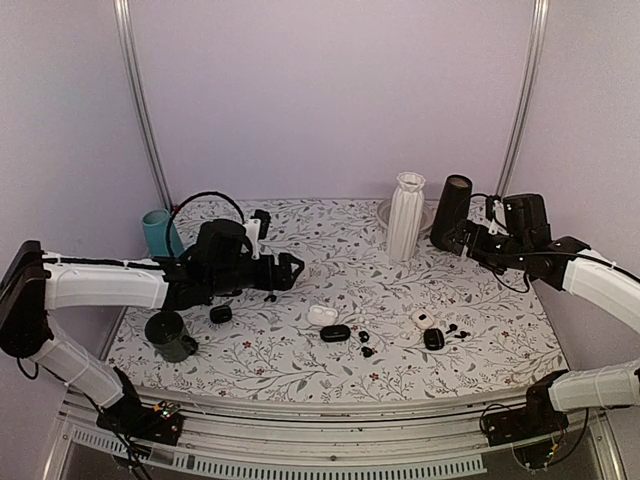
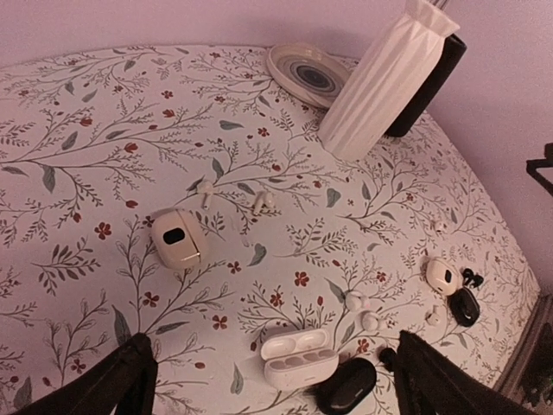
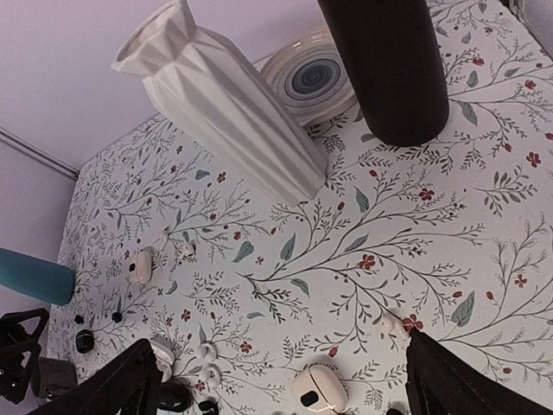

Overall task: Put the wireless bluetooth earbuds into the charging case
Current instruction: Pick up the charging case from the center of the board.

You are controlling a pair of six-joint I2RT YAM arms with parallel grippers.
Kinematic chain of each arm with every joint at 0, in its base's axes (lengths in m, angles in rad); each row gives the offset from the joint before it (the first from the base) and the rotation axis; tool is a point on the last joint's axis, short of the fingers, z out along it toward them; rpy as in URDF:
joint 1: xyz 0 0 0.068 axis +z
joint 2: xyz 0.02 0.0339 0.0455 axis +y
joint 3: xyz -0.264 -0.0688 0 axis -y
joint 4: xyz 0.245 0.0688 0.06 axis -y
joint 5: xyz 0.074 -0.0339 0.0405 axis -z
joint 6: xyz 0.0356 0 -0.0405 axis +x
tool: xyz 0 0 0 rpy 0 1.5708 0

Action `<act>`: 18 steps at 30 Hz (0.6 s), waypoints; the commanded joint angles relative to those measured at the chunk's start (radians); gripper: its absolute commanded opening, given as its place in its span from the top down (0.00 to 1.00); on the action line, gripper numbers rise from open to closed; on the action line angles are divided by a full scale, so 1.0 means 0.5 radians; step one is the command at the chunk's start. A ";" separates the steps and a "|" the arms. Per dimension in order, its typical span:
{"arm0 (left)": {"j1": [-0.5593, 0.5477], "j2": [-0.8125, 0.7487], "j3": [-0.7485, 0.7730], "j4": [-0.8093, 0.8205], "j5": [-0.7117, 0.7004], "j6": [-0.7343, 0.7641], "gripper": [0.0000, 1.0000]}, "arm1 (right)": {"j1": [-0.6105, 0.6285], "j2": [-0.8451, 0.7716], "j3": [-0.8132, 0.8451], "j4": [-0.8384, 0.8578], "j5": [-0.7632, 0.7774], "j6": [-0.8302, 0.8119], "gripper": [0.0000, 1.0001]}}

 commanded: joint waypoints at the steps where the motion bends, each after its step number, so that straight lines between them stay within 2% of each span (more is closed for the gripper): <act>1: -0.115 0.161 0.206 0.011 -0.181 -0.058 0.04 | -0.018 0.068 -0.019 -0.200 -0.127 0.001 0.01; 4: -0.125 0.238 0.322 -0.086 -0.194 -0.065 0.04 | 0.015 0.102 -0.088 -0.283 -0.247 0.013 0.03; 7: -0.125 0.247 0.332 -0.067 -0.066 -0.038 0.04 | 0.145 0.124 -0.171 -0.399 -0.180 0.127 0.08; 11: -0.124 0.233 0.323 -0.004 0.136 0.025 0.04 | 0.333 0.081 -0.329 -0.479 -0.131 0.353 0.19; 18: -0.119 0.190 0.354 -0.052 0.193 0.081 0.04 | 0.569 -0.027 -0.504 -0.600 -0.011 0.695 0.27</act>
